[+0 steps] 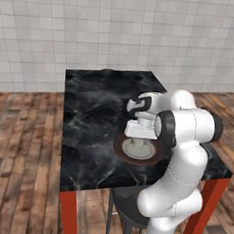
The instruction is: Place two dumplings into each of the tupperware containers and then place the containers in the fridge.
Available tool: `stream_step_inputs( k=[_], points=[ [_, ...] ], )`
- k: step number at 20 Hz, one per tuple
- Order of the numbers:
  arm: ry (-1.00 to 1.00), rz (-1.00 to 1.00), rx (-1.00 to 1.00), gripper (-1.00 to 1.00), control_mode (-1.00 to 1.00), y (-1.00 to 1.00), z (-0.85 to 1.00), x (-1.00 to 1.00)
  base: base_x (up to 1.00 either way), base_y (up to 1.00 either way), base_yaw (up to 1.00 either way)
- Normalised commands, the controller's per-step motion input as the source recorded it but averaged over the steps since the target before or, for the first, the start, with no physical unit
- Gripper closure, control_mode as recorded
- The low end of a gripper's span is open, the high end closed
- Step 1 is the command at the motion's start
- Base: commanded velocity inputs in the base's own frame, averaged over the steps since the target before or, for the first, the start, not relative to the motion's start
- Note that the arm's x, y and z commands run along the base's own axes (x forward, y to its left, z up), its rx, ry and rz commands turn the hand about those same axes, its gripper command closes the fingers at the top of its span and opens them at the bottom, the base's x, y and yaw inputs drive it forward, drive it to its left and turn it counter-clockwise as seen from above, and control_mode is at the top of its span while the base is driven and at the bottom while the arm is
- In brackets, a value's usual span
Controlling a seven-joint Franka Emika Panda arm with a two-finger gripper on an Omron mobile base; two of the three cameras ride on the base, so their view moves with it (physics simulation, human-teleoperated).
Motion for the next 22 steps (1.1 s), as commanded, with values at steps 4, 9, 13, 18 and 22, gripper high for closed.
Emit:
stream_step_inputs(
  k=[4,9,13,18,22],
  points=[
    [0.00,0.00,0.00,1.00,-1.00,-0.22,0.63,-0.24,0.00,0.00,0.00],
    [0.00,-0.01,0.00,1.00,-1.00,-0.36,0.55,-0.16,0.00,0.00,0.00],
    [-0.01,-0.04,0.00,1.00,-1.00,-0.57,0.19,-0.18,0.00,0.00,0.00],
    [-0.01,-0.01,-0.02,1.00,-1.00,-0.67,0.12,-0.16,0.00,0.00,0.00],
    [-0.08,-0.02,-0.11,1.00,-1.00,-0.37,0.00,-0.02,0.00,0.00,0.00]
  ],
)
